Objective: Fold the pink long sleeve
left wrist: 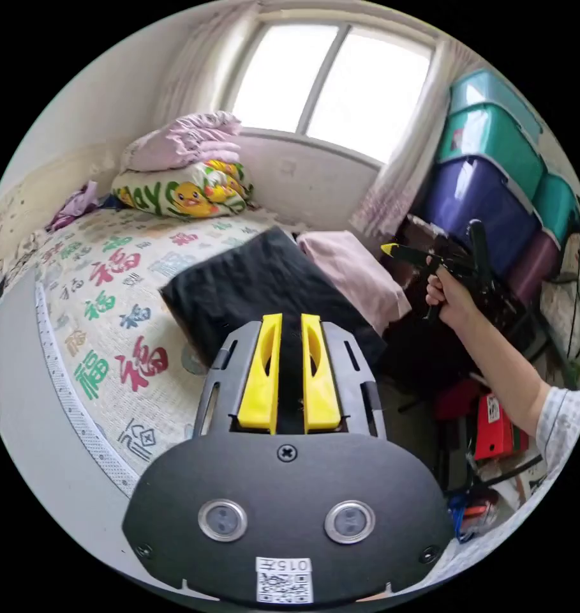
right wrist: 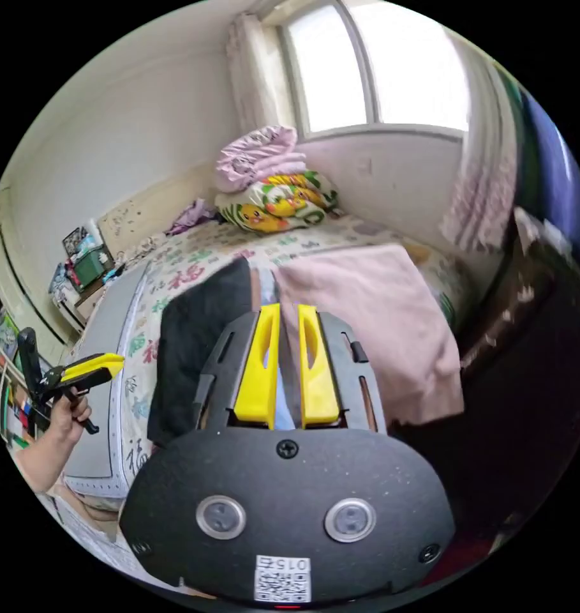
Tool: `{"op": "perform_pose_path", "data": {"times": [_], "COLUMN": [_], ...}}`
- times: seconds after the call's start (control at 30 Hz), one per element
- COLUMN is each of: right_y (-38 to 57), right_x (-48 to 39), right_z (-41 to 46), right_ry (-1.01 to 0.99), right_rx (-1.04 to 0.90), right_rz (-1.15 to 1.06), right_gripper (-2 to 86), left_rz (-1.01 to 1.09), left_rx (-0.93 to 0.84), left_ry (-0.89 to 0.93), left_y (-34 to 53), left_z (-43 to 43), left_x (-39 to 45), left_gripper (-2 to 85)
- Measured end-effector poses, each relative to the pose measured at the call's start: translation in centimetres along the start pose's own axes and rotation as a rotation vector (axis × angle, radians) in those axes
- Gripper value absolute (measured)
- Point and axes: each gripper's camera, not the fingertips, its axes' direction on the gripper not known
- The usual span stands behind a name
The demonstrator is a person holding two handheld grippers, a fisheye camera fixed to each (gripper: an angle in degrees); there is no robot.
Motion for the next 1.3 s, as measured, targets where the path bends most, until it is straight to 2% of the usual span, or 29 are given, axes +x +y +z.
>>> {"op": "perform_pose_path", "data": {"times": [0.17, 0.3, 0.37, 0.43, 0.53, 0.67, 0.77, 0.83, 1.03, 1.3], "right_y": [7.2, 11.7, 13.2, 14.9, 15.7, 15.0, 15.2, 15.0, 13.0, 11.1], "right_x": [9.9, 16.1, 18.2, 20.6, 22.4, 22.8, 24.1, 24.7, 24.7, 21.6], "right_z": [1.9, 4.1, 5.9, 8.4, 9.7, 8.5, 6.9, 4.9, -2.9, -9.2], "right_ry": [0.040, -0.010, -0.087, -0.292, -0.543, -0.582, -0.714, -0.803, -0.842, -0.911], "right_rx": [-0.125, -0.183, -0.214, -0.214, -0.126, -0.085, 0.028, 0.153, 0.451, 0.493], "right_rz": [0.241, 0.451, 0.550, 0.705, 0.816, 0.773, 0.782, 0.761, 0.747, 0.536], "right_gripper": [13.0, 16.3, 18.5, 18.6, 16.7, 10.2, 6.8, 5.8, 5.0, 4.5], "left_rz": [0.022, 0.009, 0.029, 0.058, 0.040, 0.000, -0.014, -0.028, -0.044, -0.082], "left_rx": [-0.250, -0.257, -0.265, -0.281, -0.296, -0.315, -0.297, -0.262, -0.166, -0.056], "left_ry": [0.021, -0.042, -0.075, -0.095, -0.052, 0.022, 0.089, 0.143, 0.246, 0.304], "left_y": [-1.3, -2.9, -3.8, -4.9, -5.7, -5.8, -5.3, -4.8, -3.7, -0.3], "left_z": [7.0, 7.9, 7.7, 7.5, 7.0, 6.6, 6.0, 5.5, 3.8, 2.7], "left_x": [3.7, 4.9, 5.7, 6.3, 5.7, 4.4, 3.9, 3.7, 2.8, -0.6], "left_gripper": [7.6, 7.1, 7.0, 7.1, 7.1, 6.9, 6.9, 6.9, 6.7, 6.3]}}
